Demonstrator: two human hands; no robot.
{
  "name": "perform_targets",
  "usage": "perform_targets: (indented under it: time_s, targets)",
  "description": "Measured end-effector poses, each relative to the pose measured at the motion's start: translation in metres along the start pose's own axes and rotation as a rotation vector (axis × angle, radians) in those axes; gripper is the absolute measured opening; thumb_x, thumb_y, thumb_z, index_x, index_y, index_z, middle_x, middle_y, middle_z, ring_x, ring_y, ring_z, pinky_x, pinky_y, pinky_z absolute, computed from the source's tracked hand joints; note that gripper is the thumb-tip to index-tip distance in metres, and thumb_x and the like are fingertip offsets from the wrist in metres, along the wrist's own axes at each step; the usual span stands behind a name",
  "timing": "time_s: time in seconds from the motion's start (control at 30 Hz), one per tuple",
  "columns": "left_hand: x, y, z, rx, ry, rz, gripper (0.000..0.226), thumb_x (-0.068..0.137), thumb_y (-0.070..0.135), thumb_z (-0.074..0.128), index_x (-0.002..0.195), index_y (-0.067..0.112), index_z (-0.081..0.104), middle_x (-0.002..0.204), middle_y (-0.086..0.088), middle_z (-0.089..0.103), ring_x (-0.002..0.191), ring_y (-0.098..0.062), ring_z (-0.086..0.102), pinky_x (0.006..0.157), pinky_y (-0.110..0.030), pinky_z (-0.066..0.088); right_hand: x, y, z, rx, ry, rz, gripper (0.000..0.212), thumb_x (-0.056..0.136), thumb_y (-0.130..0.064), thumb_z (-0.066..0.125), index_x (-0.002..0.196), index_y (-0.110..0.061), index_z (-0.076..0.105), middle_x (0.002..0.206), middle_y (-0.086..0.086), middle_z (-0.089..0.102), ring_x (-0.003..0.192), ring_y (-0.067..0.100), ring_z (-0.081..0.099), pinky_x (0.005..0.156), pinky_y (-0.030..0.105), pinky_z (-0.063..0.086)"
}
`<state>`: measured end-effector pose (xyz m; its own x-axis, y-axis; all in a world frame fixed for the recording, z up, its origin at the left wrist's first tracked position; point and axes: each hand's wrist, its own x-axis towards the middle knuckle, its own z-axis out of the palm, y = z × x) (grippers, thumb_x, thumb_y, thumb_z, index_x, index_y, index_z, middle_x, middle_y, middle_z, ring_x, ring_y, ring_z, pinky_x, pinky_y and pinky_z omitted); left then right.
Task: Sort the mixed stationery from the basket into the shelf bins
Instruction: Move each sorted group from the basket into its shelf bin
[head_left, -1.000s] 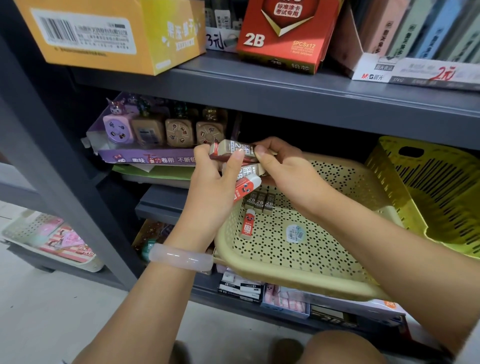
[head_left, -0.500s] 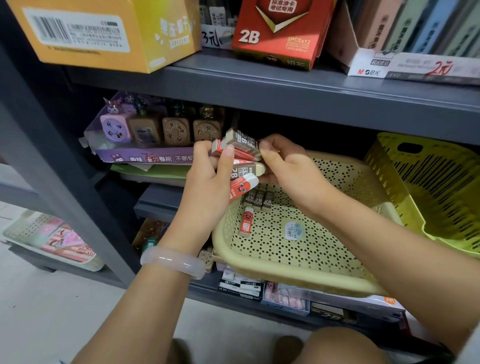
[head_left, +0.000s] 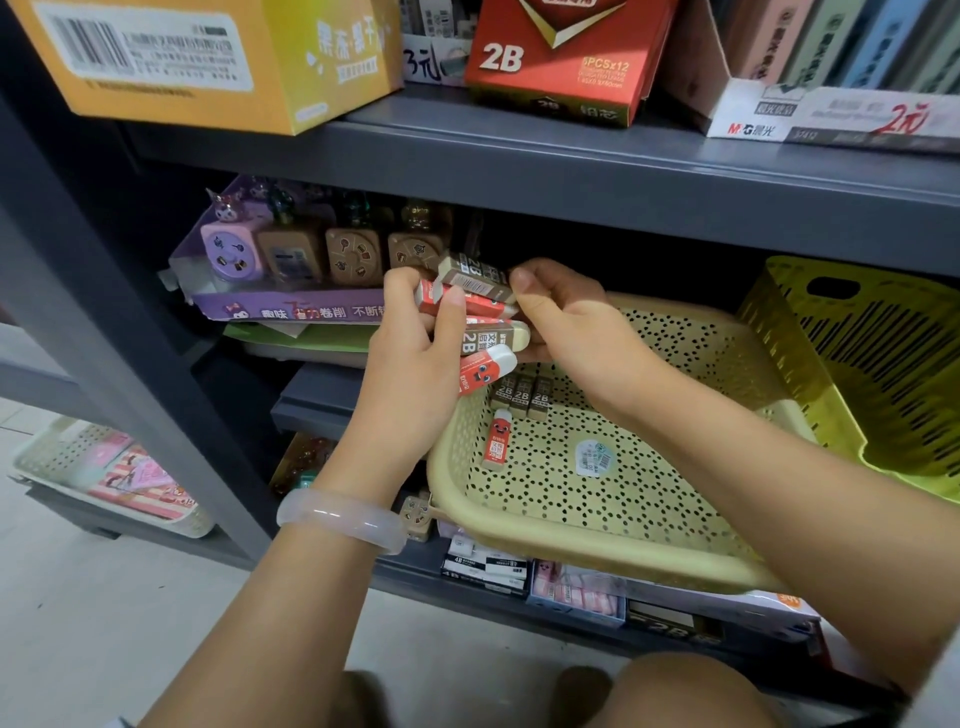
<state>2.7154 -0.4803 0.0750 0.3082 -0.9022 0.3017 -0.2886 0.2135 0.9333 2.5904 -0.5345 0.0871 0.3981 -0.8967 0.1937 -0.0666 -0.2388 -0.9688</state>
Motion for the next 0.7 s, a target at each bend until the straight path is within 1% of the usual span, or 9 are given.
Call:
perform_targets:
  time_s: [0.07, 0.13, 0.23, 0.33, 0.43, 0.5, 0.57, 0.63, 0.7]
  targets:
    - [0.0, 0.0, 0.0, -0.004, 0.02, -0.026, 0.01, 0.095, 0.034, 0.042, 0.086, 0.033, 0.039, 0.07, 0.007, 0.064, 0.066, -0.011, 0.06, 0.068, -0.04, 0.052, 0.001, 0.002, -0.002, 0.092, 0.055, 0.041, 0.021, 0.099, -0.024, 0.04, 0.086, -0.022, 0.056, 0.08, -0.001, 0.067, 0.066, 0.009, 0.069, 0.058, 0.02, 0.054]
    - [0.0, 0.0, -0.001, -0.042, 0.044, -0.071, 0.01, 0.095, 0.034, 0.041, 0.085, 0.034, 0.04, 0.078, -0.003, 0.064, 0.072, -0.021, 0.063, 0.072, -0.049, 0.053, 0.003, 0.004, -0.012, 0.187, 0.105, 0.094, 0.019, 0.099, -0.022, 0.04, 0.09, -0.018, 0.057, 0.083, 0.0, 0.069, 0.068, 0.011, 0.07, 0.063, 0.023, 0.057]
    - [0.002, -0.001, -0.002, -0.078, 0.084, -0.116, 0.011, 0.094, 0.031, 0.041, 0.084, 0.035, 0.04, 0.078, -0.003, 0.06, 0.07, -0.02, 0.058, 0.075, -0.055, 0.052, 0.005, 0.013, -0.035, 0.227, 0.19, 0.19, 0.018, 0.097, -0.013, 0.043, 0.103, -0.002, 0.057, 0.082, 0.006, 0.066, 0.065, 0.008, 0.067, 0.065, 0.017, 0.055]
    - [0.003, -0.002, -0.002, -0.076, 0.102, -0.121, 0.012, 0.094, 0.03, 0.042, 0.083, 0.034, 0.039, 0.073, 0.001, 0.057, 0.067, -0.018, 0.055, 0.072, -0.053, 0.051, 0.003, 0.028, -0.06, -0.057, 0.19, 0.297, 0.023, 0.096, -0.009, 0.045, 0.109, 0.002, 0.06, 0.083, 0.008, 0.064, 0.064, 0.008, 0.058, 0.059, 0.01, 0.052]
    - [0.002, -0.001, -0.001, -0.08, 0.084, -0.12, 0.012, 0.094, 0.031, 0.042, 0.083, 0.034, 0.039, 0.076, -0.005, 0.056, 0.068, -0.02, 0.055, 0.073, -0.056, 0.051, 0.004, 0.041, -0.074, -0.431, 0.008, 0.42, 0.025, 0.096, -0.014, 0.046, 0.113, -0.007, 0.063, 0.077, 0.003, 0.063, 0.064, 0.009, 0.054, 0.055, 0.011, 0.049]
    - [0.002, 0.0, 0.001, -0.067, 0.083, -0.115, 0.012, 0.094, 0.031, 0.042, 0.083, 0.034, 0.039, 0.075, -0.005, 0.057, 0.068, -0.02, 0.055, 0.072, -0.054, 0.052, 0.009, 0.048, -0.073, -0.59, -0.114, 0.477, 0.026, 0.097, -0.016, 0.045, 0.115, -0.01, 0.062, 0.075, 0.001, 0.061, 0.064, 0.009, 0.055, 0.053, 0.011, 0.048]
    - [0.002, 0.001, 0.001, -0.045, 0.083, -0.107, 0.013, 0.095, 0.032, 0.042, 0.083, 0.033, 0.038, 0.073, -0.004, 0.055, 0.065, -0.017, 0.053, 0.067, -0.049, 0.052, 0.014, 0.055, -0.067, -0.614, -0.163, 0.507, 0.025, 0.097, -0.014, 0.046, 0.116, -0.01, 0.061, 0.077, 0.003, 0.062, 0.066, 0.01, 0.058, 0.059, 0.016, 0.051]
    - [0.002, 0.001, 0.001, -0.041, 0.077, -0.108, 0.013, 0.095, 0.032, 0.041, 0.082, 0.033, 0.038, 0.074, -0.006, 0.054, 0.064, -0.017, 0.052, 0.065, -0.049, 0.051, 0.018, 0.062, -0.061, -0.579, -0.134, 0.535, 0.023, 0.095, -0.012, 0.049, 0.113, -0.009, 0.061, 0.085, 0.008, 0.065, 0.072, 0.014, 0.064, 0.068, 0.022, 0.056]
    - [0.002, 0.002, 0.001, -0.034, 0.075, -0.107, 0.014, 0.096, 0.033, 0.04, 0.082, 0.033, 0.037, 0.073, -0.006, 0.052, 0.063, -0.017, 0.05, 0.063, -0.049, 0.05, 0.018, 0.066, -0.059, -0.57, -0.098, 0.534, 0.021, 0.092, -0.012, 0.055, 0.11, -0.006, 0.062, 0.086, 0.009, 0.066, 0.078, 0.019, 0.068, 0.076, 0.028, 0.057]
